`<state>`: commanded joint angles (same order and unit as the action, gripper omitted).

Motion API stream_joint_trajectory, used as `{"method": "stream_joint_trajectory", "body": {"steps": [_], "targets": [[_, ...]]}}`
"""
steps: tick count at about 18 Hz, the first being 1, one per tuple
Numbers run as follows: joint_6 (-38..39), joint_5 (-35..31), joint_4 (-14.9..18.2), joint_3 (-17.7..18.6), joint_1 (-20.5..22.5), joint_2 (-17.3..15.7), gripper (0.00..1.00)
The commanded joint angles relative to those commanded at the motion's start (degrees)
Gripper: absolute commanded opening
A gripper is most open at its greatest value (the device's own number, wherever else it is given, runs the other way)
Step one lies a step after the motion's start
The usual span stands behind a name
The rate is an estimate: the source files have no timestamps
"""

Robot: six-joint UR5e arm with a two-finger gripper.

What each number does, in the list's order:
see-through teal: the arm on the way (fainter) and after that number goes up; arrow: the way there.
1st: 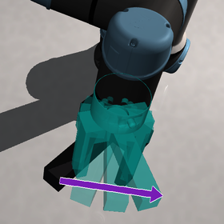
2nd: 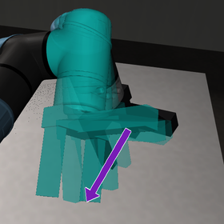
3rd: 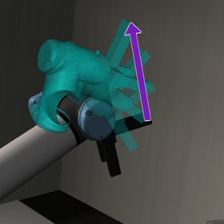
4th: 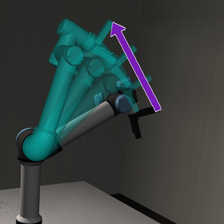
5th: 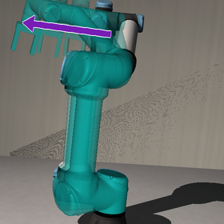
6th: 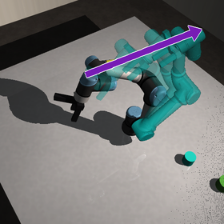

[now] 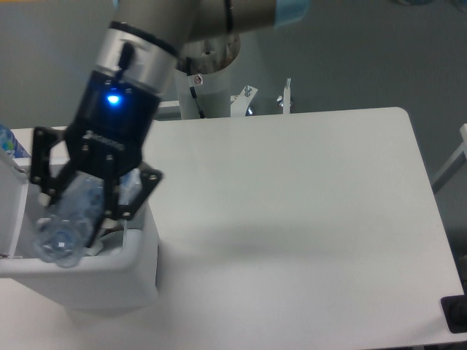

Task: Place the trash in the trash can
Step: 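Lower the bottle into the bin and open the gripper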

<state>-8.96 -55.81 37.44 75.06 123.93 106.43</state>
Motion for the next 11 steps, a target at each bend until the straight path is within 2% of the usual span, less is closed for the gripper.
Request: {"method": "stream_joint_trajectory", "body": {"steps": [7, 11], "targets": [[-1.9, 0.2, 0.1, 2.5, -1.1, 0.6, 0.54], [-8.0, 0.3, 0.0, 4.6, -1.8, 0.7, 0.54]]}}
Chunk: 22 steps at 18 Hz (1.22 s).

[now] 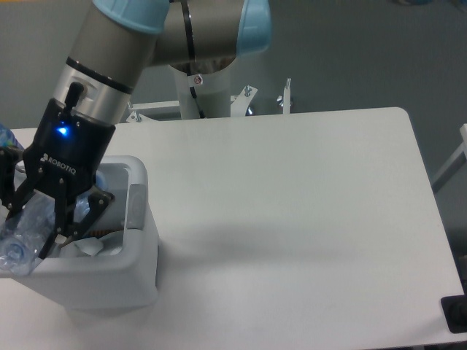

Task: Place the trash in the trash can

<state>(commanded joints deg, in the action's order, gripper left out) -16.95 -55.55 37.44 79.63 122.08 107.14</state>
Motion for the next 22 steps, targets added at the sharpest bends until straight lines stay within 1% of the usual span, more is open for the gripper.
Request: {"method": "stream_joint_trajectory", "body": {"steps": [2, 4, 8, 11, 13, 14, 15, 16, 17, 18, 19, 22], "targets": [[-2.1, 0.0, 0.0, 0.1, -0.9, 0.3, 0.54], [-3.3, 0.0, -0.1, 0.2, -0.9, 0.4, 0.54], [-7.0, 0.0, -0.1, 2.4, -1.1, 0.4, 0.55], [-10.0, 0.0, -0.1, 4.7, -1.1, -0.3, 0.56], [-10.2, 0.0, 0.0, 5.6, -1.1, -0.5, 0.57], [-10.2, 0.0, 0.0, 5.6, -1.1, -0.5, 0.63], [-10.3, 0.0, 0.0, 5.6, -1.1, -0.5, 0.7], [-10.3, -0.1, 0.0, 5.6, -1.1, -0.5, 0.71], [-10.3, -0.1, 0.0, 6.4, -1.1, -0.7, 0.81], [-10.3, -0.1, 0.0, 6.4, -1.1, -0.8, 0.95], [-10.2, -0.1, 0.0, 6.4, -1.1, -0.9, 0.99], [-9.9, -0.2, 0.1, 6.3, -1.0, -1.0, 1.0]]}}
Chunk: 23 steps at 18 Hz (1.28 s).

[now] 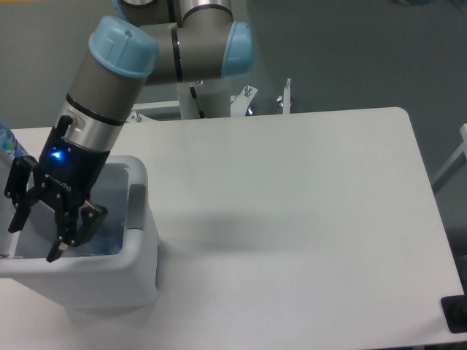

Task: Place the trash in the trash can

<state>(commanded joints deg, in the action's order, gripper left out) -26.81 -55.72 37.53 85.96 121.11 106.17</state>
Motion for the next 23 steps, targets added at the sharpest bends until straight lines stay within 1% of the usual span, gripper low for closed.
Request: {"method": "stream_joint_trajectory", "body": {"steps": [4, 6, 7, 8, 9, 12, 13, 14, 17, 18, 20, 23], "targets": [[0.4, -1.0, 0.2, -0.3, 1.2, 0.0, 1.0], [1.4, -3.9, 0.2, -0.2, 4.8, -1.4, 1.0], [1.8, -5.7, 0.2, -0.5, 6.0, -1.8, 1.0], [1.7, -8.1, 0.2, -0.7, 7.2, -1.8, 1.0], [1.6, -10.5, 0.3, -0.9, 9.5, -2.0, 1.0], [1.0, -16.9, 0.4, -1.3, 13.6, -2.0, 1.0], [0.5, -17.8, 0.5, -1.6, 15.0, -2.1, 1.0], [-0.7, -18.7, 0.7, -2.1, 15.5, -2.1, 1.0], [-5.1, -22.8, 1.1, -2.1, 18.0, -2.5, 1.0], [-8.0, -24.9, 1.9, -2.2, 18.4, -2.5, 1.0], [-15.8, -28.7, 5.0, -1.8, 19.5, -3.0, 1.0], [-28.0, -30.5, 12.5, -1.6, 23.2, -5.2, 1.0]]}}
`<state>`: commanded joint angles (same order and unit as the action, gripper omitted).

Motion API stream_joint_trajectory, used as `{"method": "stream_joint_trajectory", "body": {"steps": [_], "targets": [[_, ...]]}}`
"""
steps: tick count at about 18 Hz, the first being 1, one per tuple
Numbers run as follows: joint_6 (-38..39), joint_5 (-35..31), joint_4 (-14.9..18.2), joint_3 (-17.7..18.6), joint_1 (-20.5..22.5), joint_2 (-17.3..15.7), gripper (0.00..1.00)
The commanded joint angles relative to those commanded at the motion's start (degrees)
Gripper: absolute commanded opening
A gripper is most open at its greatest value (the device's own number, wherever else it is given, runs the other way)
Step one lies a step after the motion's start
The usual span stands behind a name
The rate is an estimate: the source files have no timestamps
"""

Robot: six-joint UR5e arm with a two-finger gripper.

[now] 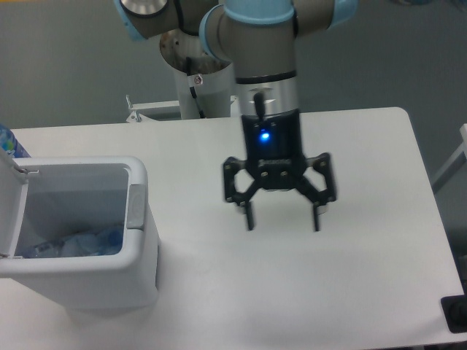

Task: Place the trash in the trash can

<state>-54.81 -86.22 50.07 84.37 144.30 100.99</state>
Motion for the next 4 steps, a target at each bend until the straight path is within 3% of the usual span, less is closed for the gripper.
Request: {"method": "stream_joint_trajectory", "body": {"steps": [2, 4], "targets": [[-5.4, 0.0, 4.4, 0.3, 1.9, -1.7, 1.0], [-8.1, 0.0, 6.3, 0.5, 3.3, -2.6, 1.0]]}}
